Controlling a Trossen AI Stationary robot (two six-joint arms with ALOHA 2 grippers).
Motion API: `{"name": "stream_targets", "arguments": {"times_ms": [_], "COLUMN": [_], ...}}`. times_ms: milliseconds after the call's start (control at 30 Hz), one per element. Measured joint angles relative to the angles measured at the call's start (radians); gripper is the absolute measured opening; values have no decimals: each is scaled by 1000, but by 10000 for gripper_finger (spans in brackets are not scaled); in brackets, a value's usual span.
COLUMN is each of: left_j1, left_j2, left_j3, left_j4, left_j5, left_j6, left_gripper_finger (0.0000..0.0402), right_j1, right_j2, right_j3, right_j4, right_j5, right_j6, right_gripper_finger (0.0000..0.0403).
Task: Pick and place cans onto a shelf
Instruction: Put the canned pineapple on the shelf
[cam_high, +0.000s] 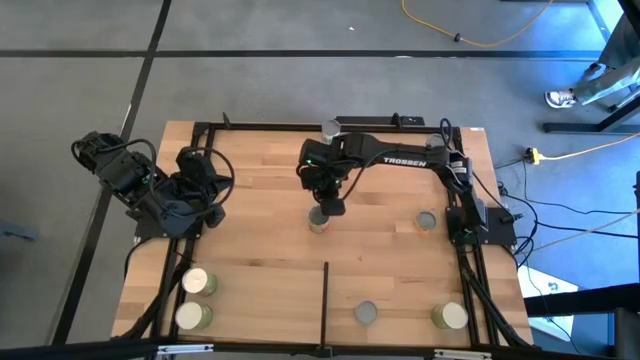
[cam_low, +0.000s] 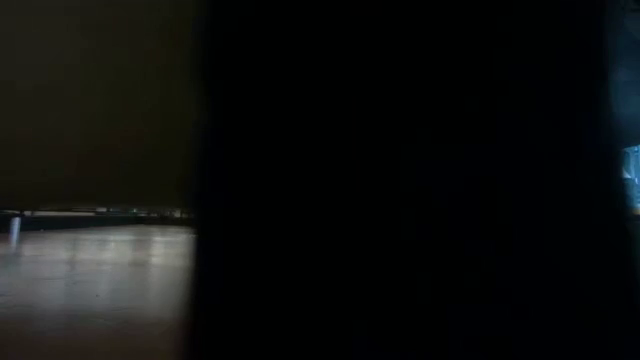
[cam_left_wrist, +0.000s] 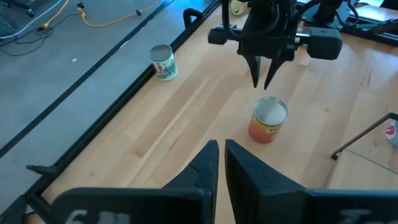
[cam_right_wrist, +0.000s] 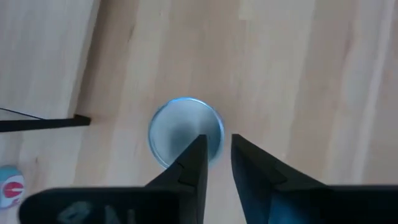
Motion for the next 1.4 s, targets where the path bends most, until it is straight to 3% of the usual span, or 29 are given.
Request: {"name": "stream_targets", "arguments": {"times_ms": [133,533,1400], "left_j1": [0,0,0], "left_j2": [0,0,0], "left_j3": [0,0,0], "left_j4": [0,0,0], "left_j5": [0,-3,-4], "left_j6": [0,0,0], "left_gripper_finger": [22,22,22], "right_j1": [0,0,-3], "right_j2": [1,2,46], "right_j3": [-57,-192,-191], "right_j4": [26,145,177], "right_j5": [-48,-41,7], "right_j6": [0,-3,-7], "right_gripper_finger": [75,75,75]}}
